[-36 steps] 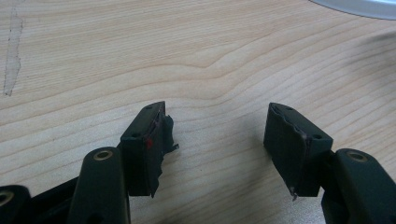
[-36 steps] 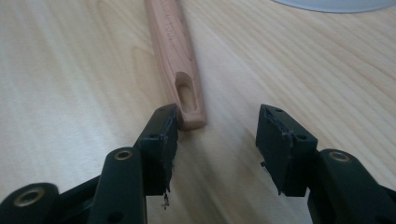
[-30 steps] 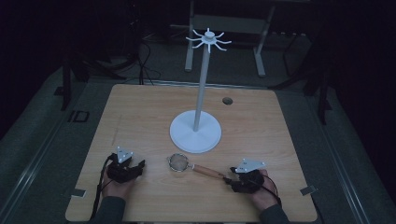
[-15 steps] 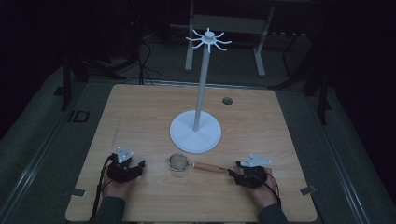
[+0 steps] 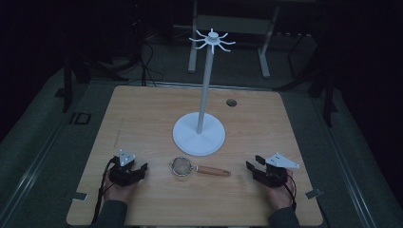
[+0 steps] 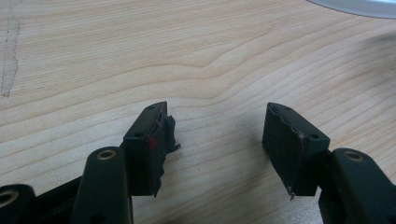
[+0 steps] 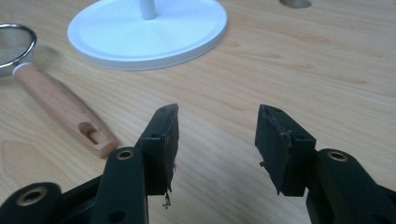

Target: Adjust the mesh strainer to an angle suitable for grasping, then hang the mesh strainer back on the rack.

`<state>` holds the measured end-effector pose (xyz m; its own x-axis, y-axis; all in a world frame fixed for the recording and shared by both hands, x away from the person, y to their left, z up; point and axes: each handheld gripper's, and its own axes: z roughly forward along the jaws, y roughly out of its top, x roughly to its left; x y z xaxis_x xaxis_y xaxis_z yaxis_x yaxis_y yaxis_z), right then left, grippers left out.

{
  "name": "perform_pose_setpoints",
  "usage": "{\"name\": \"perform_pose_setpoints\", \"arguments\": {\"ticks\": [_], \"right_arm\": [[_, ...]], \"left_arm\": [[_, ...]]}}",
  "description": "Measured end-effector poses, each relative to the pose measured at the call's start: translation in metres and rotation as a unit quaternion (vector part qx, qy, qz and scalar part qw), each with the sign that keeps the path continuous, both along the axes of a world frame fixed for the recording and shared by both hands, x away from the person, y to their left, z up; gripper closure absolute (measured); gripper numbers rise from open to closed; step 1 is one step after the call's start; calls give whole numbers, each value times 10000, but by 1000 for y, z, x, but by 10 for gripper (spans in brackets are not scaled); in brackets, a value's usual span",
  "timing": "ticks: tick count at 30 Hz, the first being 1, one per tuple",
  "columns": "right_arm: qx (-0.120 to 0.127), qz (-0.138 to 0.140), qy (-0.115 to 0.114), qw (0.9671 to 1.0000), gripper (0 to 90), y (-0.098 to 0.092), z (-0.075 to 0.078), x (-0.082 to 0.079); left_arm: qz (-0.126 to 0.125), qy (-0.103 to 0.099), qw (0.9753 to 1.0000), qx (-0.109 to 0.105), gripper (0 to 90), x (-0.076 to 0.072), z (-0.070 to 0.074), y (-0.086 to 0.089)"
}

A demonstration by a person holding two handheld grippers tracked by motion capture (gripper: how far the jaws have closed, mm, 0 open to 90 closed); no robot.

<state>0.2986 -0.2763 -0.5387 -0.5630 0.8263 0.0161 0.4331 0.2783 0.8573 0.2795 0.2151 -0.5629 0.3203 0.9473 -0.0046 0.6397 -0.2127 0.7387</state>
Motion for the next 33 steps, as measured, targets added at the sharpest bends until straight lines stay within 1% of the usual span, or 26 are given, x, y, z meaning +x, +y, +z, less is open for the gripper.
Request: {"name": "perform_pose_setpoints", "arguments": {"ticks": [5,10,16,19,22,25,26,28,29,33], "right_arm": [[44,-104,-32,9999,489,-6,0,0],[70,-102,-71,9999,486,-5,1,-1],[109,-111,-100,9998,483,-7,1,-1],[137,-134,-114,9998,483,-8,2,-2],[138,-136,-109,9998,482,-9,2,-2],[144,-145,-129,9997,482,-9,3,-2],[156,-170,-129,9997,482,-10,3,-2],[156,-170,-129,9997,482,-10,3,-2],[163,-168,-123,9996,482,-10,3,-2],[174,-165,-142,9996,481,-11,3,-1]], "left_arm": [[1,-2,10000,-3,420,0,0,0],[2,6,10000,-13,421,0,0,0],[-70,37,9999,-91,441,1,2,1],[-148,-59,9997,-173,449,-2,6,1],[-258,-166,9994,-151,449,-3,13,-2],[-414,-271,9987,-128,453,-5,20,-6],[-505,-296,9982,-101,458,-5,23,-8],[-553,-309,9980,-91,460,-5,24,-9],[-734,-331,9967,10,460,-5,28,-14],[-868,-331,9957,33,474,-2,35,-17]]}}
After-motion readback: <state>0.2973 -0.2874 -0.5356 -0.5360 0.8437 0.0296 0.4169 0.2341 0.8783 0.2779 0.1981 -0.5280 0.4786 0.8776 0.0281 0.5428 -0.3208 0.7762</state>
